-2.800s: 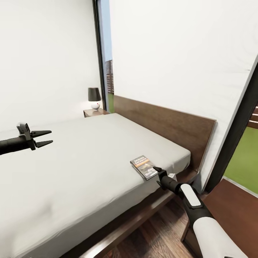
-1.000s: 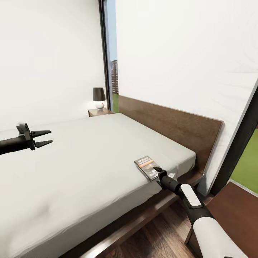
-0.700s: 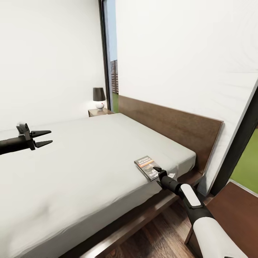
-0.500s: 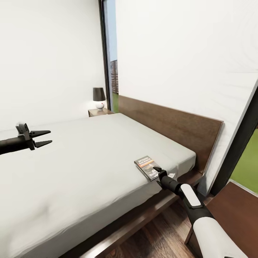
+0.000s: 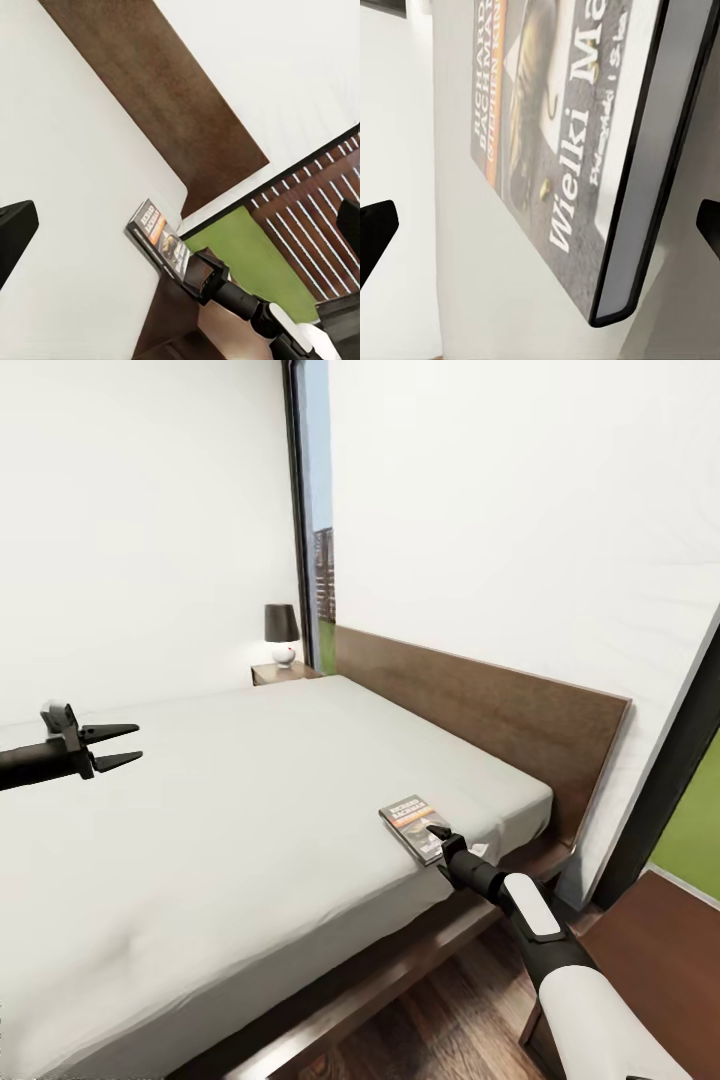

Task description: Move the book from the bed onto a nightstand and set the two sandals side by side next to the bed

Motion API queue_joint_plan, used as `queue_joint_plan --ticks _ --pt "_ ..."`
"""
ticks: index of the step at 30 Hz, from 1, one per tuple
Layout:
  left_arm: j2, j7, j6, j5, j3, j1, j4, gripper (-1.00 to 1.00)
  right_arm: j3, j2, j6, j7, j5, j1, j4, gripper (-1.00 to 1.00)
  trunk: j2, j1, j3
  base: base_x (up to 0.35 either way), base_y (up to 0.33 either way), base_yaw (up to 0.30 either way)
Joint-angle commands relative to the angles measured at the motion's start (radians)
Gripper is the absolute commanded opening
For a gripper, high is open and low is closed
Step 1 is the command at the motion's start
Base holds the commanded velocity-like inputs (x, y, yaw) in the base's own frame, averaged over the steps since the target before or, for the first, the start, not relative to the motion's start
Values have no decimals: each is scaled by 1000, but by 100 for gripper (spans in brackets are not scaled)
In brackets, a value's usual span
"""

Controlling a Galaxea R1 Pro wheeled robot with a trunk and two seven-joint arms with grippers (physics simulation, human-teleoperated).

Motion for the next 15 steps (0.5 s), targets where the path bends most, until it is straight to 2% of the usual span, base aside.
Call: queue_joint_plan --ticks 1,15 --pt "-1 -8 11 -11 4 -1 0 100 -6 1 7 2 1 0 0 100 0 0 -1 0 0 63" --pt "0 -8 11 -11 4 -1 0 100 -6 1 7 2 1 0 0 100 0 0 -1 0 0 17"
